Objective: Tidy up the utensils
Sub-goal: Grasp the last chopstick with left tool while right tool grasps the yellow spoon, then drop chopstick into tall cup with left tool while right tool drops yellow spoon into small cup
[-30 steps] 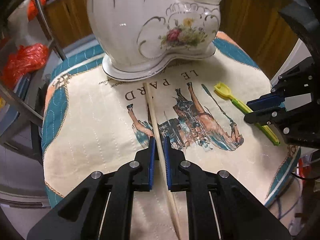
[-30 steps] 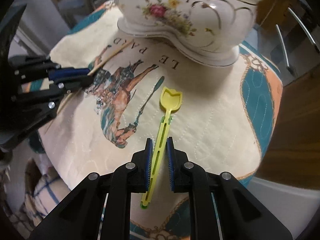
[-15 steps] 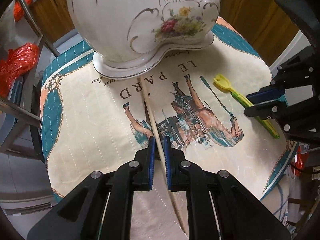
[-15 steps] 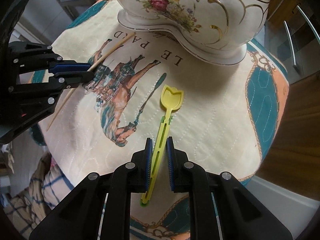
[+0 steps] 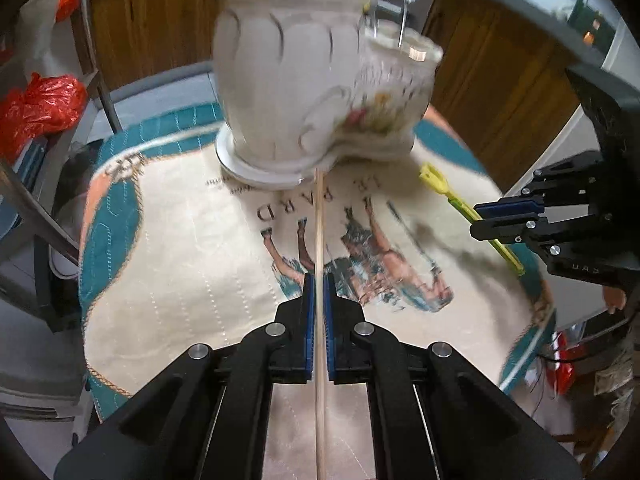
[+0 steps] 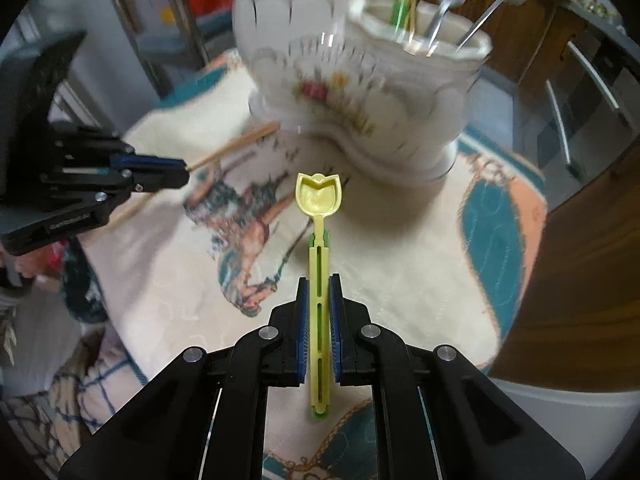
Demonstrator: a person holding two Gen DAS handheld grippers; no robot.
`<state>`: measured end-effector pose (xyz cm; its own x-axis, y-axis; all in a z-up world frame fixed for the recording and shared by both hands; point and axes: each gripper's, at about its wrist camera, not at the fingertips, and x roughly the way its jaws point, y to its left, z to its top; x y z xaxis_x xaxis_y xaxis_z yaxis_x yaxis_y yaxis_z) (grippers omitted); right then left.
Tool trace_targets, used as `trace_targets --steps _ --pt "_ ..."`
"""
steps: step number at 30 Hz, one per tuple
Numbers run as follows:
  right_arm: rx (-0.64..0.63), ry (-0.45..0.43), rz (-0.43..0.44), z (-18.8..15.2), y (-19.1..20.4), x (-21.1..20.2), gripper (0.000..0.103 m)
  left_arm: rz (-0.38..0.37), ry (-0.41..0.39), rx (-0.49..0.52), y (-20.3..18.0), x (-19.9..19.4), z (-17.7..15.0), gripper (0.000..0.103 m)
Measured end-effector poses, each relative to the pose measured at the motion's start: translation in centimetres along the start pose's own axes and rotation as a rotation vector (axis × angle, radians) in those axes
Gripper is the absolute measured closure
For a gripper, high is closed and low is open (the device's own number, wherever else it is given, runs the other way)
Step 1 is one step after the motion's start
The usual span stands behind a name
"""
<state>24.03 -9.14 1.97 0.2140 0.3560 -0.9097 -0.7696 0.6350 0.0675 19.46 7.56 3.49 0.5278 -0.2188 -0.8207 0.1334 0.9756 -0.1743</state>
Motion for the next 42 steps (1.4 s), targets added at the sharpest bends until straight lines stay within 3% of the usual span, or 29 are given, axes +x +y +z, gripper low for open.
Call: trace_targets --steps 5,12,19,24,32,42 --pt "0.039 -0.152 0.056 -0.3 -1.0 -3.8 0.093 -0.053 -0.086 0.004 -0.5 -2.9 0.1 0.099" --pt "0.087 -0.288 0.126 0.1 -2.7 -6.4 0.093 -0.110 -0.185 0.011 -1.5 -6.5 0.2 0.099" --pt "0.126 -0.375 0.153 1.4 -4.8 -6.7 0.093 -0.122 -0.392 -0.013 -1.5 -10.9 2.6 0.099" --pt "0.165 -0.474 0.181 2.8 -5.7 -7.9 0.093 -0.125 -0.570 -0.092 -0.2 -13.0 5.4 0.099" --pt "0.214 -0.611 0.210 5.6 -7.0 -9.2 0.093 -0.134 -0.764 -0.153 0.9 -12.3 9.7 0.099" --pt "0.236 -0.696 0.161 7.7 -8.3 -8.2 0.093 -0.117 -0.858 -0.189 2.3 -8.0 13.0 0.099"
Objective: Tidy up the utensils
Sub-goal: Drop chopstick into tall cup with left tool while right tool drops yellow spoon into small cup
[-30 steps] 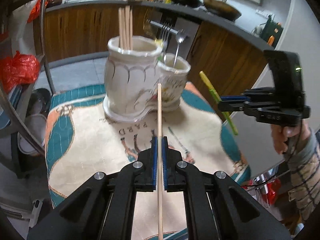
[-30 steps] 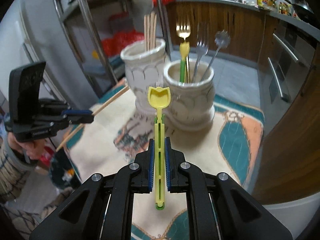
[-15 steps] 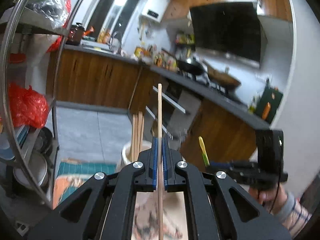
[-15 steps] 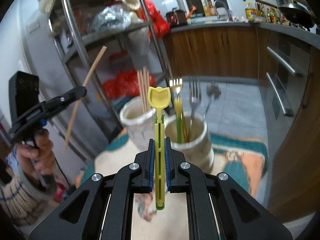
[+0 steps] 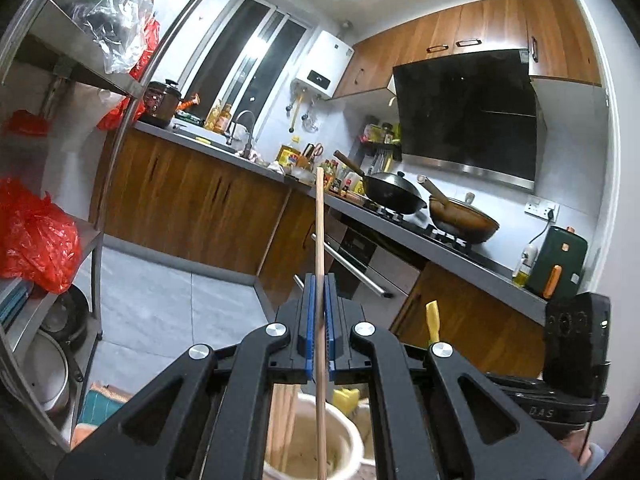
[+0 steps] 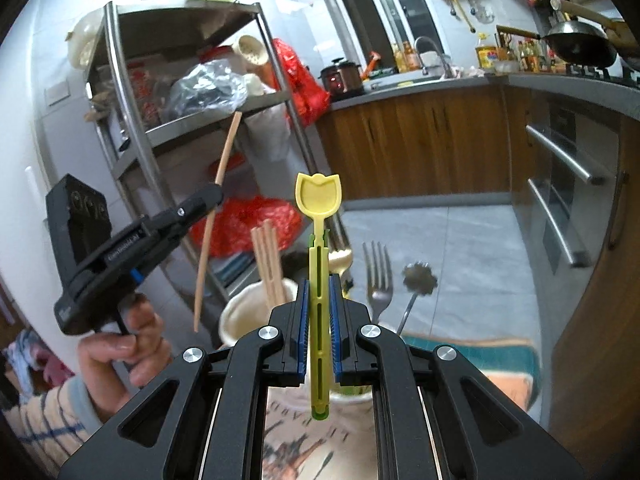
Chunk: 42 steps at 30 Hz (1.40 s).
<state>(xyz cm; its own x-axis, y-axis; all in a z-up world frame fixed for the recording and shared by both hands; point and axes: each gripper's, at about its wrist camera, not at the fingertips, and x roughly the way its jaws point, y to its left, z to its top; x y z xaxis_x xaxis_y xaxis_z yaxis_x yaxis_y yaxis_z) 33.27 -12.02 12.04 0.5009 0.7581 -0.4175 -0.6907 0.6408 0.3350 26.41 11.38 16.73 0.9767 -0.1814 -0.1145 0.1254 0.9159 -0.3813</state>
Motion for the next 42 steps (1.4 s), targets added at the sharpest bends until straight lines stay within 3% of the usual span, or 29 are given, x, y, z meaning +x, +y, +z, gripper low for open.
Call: trace_targets --steps 8,16,23,34,37,42 --pt "0.001 -0.056 -0.040 -0.8 -1.1 2.2 0.093 0.026 -0.055 0.022 0.6 1.8 -1.9 0.099" --pt "-0.040 -0.094 -0.095 -2.9 -1.1 3.7 0.093 0.057 -0.076 0.095 -0.3 1.2 -4.5 0.099" --pt "-0.078 -0.049 -0.134 -5.1 -0.7 4.8 0.092 0.082 -0.039 0.102 -0.2 0.8 -6.9 0.099" --pt "-0.093 -0.021 -0.195 -6.0 -0.2 4.5 0.091 0.125 -0.001 0.118 -0.1 0.0 -7.6 0.099" --pt "-0.088 -0.026 -0.200 -6.1 -0.1 4.2 0.079 0.132 0.010 0.113 0.1 -0.4 -7.5 0.094" --pt "-0.085 -0.052 -0.197 -6.3 0.2 3.0 0.076 0.153 0.008 0.127 -0.2 -2.0 -7.8 0.059"
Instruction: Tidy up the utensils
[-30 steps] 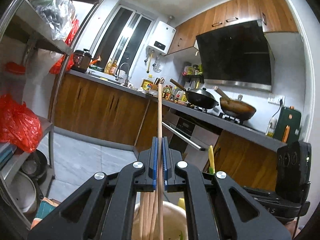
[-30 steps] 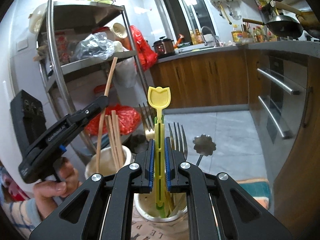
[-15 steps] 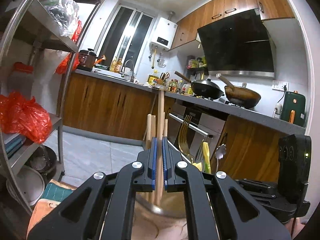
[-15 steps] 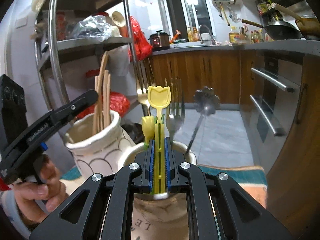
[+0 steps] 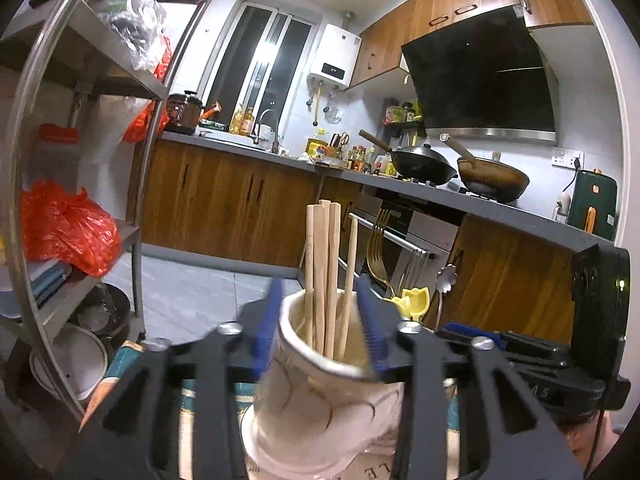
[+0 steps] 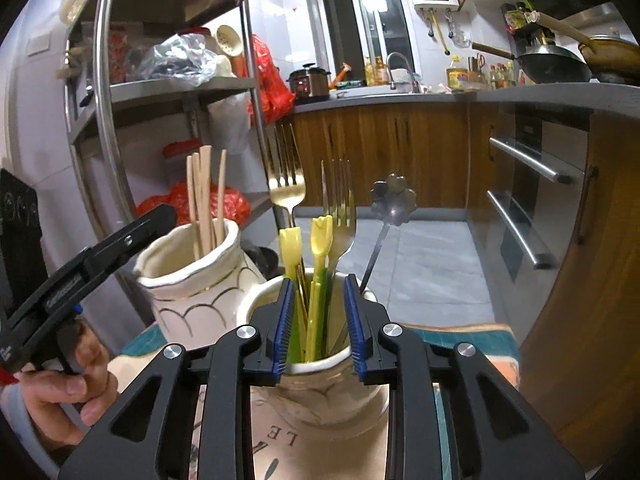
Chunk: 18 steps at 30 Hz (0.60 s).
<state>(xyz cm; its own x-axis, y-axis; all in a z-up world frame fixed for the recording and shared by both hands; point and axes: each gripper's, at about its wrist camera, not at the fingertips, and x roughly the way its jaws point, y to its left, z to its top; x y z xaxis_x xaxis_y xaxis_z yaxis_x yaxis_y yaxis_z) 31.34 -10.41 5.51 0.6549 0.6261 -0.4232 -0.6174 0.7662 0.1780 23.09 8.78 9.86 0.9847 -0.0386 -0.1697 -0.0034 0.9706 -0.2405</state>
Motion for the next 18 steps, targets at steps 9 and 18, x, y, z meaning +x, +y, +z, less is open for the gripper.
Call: trace_targets --steps 9,18 --pt "-0.016 -0.041 -0.011 -1.8 0.7 -3.2 0.059 0.028 0.021 0.054 -0.5 -3.4 -1.4 0.022" --pt "-0.004 -0.125 -0.029 -4.6 1.2 -6.0 0.024 0.096 0.031 0.098 -1.1 -5.6 -3.9 0.006"
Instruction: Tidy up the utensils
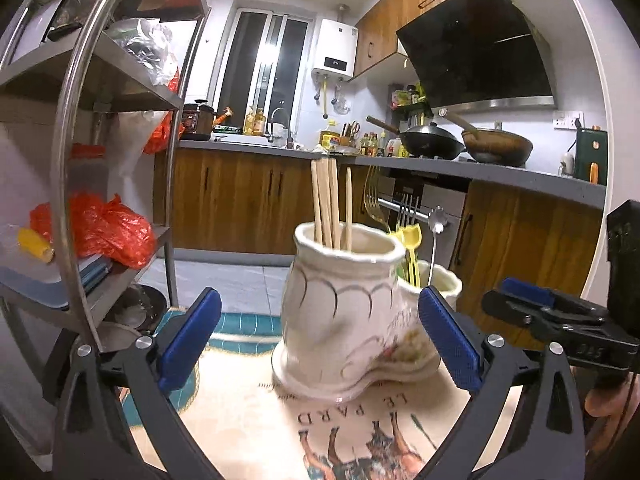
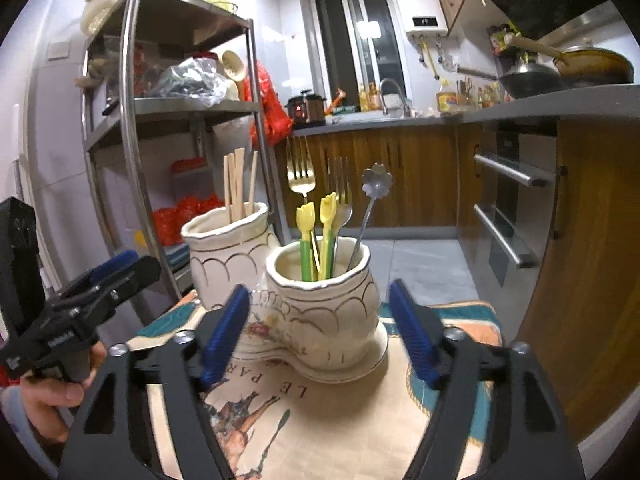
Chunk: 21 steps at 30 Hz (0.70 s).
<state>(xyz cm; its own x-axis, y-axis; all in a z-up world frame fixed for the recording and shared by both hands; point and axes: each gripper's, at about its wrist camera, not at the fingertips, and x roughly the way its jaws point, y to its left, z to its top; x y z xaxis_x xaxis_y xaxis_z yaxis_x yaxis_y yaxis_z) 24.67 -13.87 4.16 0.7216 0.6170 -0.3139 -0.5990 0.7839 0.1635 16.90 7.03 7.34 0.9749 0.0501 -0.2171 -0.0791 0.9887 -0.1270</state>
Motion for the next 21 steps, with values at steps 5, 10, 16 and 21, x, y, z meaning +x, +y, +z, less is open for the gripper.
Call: trace_targets --steps 5,10,16,21 --pt "0.004 -0.026 -0.020 -0.9 0.2 -0.6 0.015 0.010 0.025 -0.009 -0.1 -0.2 -0.7 0.006" --pt "-0.002 -0.056 -0.037 -1.9 0.2 -1.1 0.009 0.050 -0.003 -0.003 -0.2 -0.9 -0.8 0.006" --pt "-0.042 -0.066 -0.073 -1.9 1.1 -1.1 0.006 0.066 -0.016 0.018 -0.4 -1.2 -0.8 0.006" --pt "-0.084 -0.053 -0.106 -2.0 1.9 -0.8 0.005 0.071 -0.022 0.038 -0.9 -1.4 -0.8 0.006"
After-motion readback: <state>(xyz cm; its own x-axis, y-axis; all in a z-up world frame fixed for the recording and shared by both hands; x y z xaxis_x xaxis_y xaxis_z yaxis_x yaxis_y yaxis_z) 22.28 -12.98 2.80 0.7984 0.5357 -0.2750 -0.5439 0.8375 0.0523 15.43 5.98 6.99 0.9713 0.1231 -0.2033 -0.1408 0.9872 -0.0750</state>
